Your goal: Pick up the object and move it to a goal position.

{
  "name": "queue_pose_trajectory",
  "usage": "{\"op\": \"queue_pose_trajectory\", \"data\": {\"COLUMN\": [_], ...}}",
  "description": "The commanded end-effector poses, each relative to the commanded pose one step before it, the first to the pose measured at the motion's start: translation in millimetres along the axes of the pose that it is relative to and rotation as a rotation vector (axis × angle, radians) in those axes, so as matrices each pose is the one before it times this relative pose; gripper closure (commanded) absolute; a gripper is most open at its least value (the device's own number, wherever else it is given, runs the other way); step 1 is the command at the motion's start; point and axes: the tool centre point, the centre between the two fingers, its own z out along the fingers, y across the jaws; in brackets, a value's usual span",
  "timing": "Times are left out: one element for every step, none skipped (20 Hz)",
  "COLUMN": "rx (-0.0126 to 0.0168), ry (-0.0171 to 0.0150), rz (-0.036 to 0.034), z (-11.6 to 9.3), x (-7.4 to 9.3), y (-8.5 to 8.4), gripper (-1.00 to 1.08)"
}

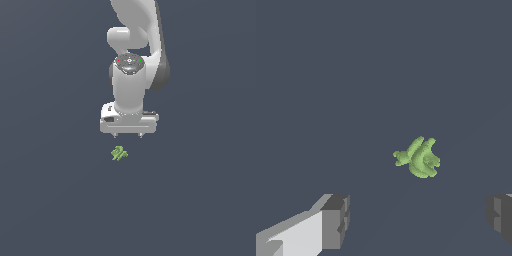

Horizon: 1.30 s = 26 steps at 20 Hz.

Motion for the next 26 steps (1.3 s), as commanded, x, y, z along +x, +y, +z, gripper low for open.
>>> {"op": "queue_pose_trajectory", "data": {"rx": [0.0, -0.00072, -0.00148, -0.00275, -0.00377, -0.00481, -0.00559, -0.00478, -0.00366, -0.00259, -0.00159, 0.0, 0.00056, 0.00096, 0.00027, 0.00018, 0.0002, 0.00033, 0.00051, 0.00067, 0.00081, 0.00091, 0.00099, 0.00104, 0.00109, 0.00114], "ry": [0.0, -0.00003, -0.00008, -0.00014, -0.00019, -0.00025, -0.0003, -0.00027, -0.00021, -0.00015, -0.00009, 0.0, 0.00004, 0.00003, -0.00004, -0.00009, -0.00014, -0.00018, -0.00021, -0.00026, -0.0003, -0.00034, -0.00039, -0.00043, -0.00048, -0.00053], "rz": [0.0, 0.00066, 0.00145, 0.00268, 0.00367, 0.00465, 0.00536, 0.00447, 0.0033, 0.00217, 0.00113, 0.0, -0.0008, 0.00016, 0.00167, 0.00345, 0.00488, 0.00636, 0.00776, 0.00921, 0.01062, 0.01186, 0.01309, 0.01428, 0.0157, 0.01706], "z": [0.0, -0.14, -0.4, -0.66, -0.92, -1.18, -1.37, -1.17, -0.91, -0.64, -0.38, -0.11, 0.19, 0.28, 0.2, 0.24, 0.33, 0.46, 0.59, 0.72, 0.85, 0.95, 1.05, 1.14, 1.24, 1.34], "x": [0.0, -0.04, -0.11, -0.19, -0.27, -0.35, -0.42, -0.36, -0.28, -0.2, -0.12, -0.03, 0.06, 0.07, 0.03, 0.01, 0.01, 0.02, 0.03, 0.04, 0.05, 0.06, 0.06, 0.06, 0.07, 0.07], "y": [0.01, 0.49, 1.23, 2.16, 2.99, 3.83, 4.47, 3.83, 2.95, 2.07, 1.21, 0.33, -0.74, -0.65, -0.24, 0.1, 0.11, 0.09, 0.01, -0.03, -0.06, -0.1, -0.09, -0.09, -0.07, -0.05], "gripper": [-0.92, -0.92, -0.92, -0.92, -0.92, -0.92, -0.92, -0.92, -0.92, -0.92, -0.92, -0.92, -0.92, -0.92, -0.92, -0.92, -0.92, -0.92, -0.92, -0.92, -0.92, -0.92, -0.92, -0.92, -0.92, -0.92]}}
